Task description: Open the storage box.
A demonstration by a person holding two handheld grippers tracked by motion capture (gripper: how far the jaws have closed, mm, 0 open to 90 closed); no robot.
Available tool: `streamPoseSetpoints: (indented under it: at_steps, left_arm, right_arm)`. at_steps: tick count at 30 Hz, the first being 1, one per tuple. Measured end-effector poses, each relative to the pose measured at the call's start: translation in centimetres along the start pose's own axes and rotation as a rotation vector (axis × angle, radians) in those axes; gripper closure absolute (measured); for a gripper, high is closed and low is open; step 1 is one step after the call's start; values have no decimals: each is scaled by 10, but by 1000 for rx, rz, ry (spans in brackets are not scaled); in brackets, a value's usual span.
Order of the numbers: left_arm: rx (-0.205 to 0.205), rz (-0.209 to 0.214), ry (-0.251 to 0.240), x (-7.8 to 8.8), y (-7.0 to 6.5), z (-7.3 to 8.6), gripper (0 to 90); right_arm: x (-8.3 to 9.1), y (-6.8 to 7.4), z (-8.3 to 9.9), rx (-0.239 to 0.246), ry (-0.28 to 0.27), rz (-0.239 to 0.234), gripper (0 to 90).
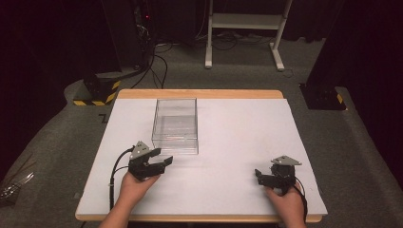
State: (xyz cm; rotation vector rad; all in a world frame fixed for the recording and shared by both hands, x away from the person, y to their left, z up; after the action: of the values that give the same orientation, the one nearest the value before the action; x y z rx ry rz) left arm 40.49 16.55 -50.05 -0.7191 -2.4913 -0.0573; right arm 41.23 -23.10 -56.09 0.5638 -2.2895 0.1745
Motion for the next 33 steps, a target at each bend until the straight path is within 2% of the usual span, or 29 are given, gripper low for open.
streamPoseSetpoints:
  at_steps: [3, 9, 13, 23, 28, 29, 31, 33]
  left_arm:
    - [-15, 0, 1, 0, 2, -5, 361]
    - [-10, 13, 2, -1, 5, -15, 380]
    - [11, 22, 5, -6, 6, -16, 398]
    - [8, -15, -1, -24, 8, -22, 443]
    - [11, -14, -2, -29, 10, -24, 471]
    - [22, -18, -14, -31, 11, -24, 474]
    - [28, 0, -28, -32, 13, -24, 509]
    - [19, 0, -39, -32, 14, -24, 533]
  right_arm:
    - [0, 0, 0, 0, 0, 0, 110]
    - [0, 0, 0, 1, 0, 1, 110]
    - [0, 0, 0, 1, 0, 1, 110]
    - [0, 0, 0, 5, -1, 1, 111]
    - [0, 0, 0, 5, -1, 1, 111]
    - [0, 0, 0, 5, -1, 1, 111]
    - [0, 0, 0, 6, -1, 2, 111]
    - [0, 0, 0, 6, -1, 2, 111]
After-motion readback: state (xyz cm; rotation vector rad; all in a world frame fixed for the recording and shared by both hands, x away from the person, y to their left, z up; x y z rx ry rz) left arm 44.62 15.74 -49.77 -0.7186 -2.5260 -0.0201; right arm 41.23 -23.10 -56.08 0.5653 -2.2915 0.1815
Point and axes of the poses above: each handheld gripper's, and its own axes: x roughly backward along the jaws, z roughly out of its underside, y roughly to its left, the point moved 8 cm from there along -x, roughly forward along the jaws, and after that the axes turned 5 degrees about -z, right-handed, at the moved point
